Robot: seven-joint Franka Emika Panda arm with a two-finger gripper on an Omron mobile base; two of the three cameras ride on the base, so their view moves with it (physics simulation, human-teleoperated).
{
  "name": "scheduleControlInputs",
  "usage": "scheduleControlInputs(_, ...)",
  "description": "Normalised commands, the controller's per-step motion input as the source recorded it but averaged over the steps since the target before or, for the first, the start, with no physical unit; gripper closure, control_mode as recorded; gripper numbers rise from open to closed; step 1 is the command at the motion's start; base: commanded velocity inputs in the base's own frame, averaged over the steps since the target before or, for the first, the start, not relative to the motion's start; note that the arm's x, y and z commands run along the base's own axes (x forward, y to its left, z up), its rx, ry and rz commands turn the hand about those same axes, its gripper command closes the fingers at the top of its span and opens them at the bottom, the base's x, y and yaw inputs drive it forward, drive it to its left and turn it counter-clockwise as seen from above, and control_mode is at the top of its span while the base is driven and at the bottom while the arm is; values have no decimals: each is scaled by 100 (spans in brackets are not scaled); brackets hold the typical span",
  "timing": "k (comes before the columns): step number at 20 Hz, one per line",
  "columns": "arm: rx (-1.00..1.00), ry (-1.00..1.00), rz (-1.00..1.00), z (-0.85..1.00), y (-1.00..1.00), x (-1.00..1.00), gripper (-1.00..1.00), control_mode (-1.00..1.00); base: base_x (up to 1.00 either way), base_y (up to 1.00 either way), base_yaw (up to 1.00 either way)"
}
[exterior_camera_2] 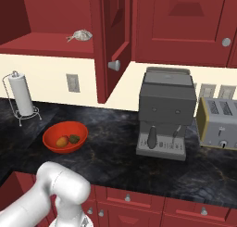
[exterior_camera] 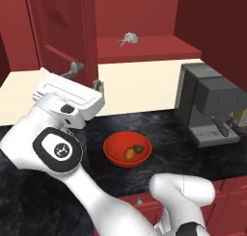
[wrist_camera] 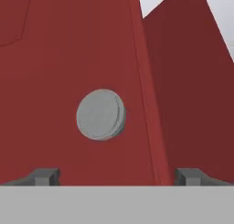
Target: Open the cabinet. Pick the kiwi and mango from the cabinet and place them into the bowl. Then close the cabinet.
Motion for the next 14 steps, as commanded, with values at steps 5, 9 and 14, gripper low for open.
scheduleControlInputs(5,12,0,-3,-34,-100,95,-100,-100,0,0,0)
scheduleControlInputs(9,16,0,1,-18,-100,100,-100,-100,0,0,0)
scheduleControlInputs(14,17,0,1,-10,-100,100,-100,-100,0,0,0)
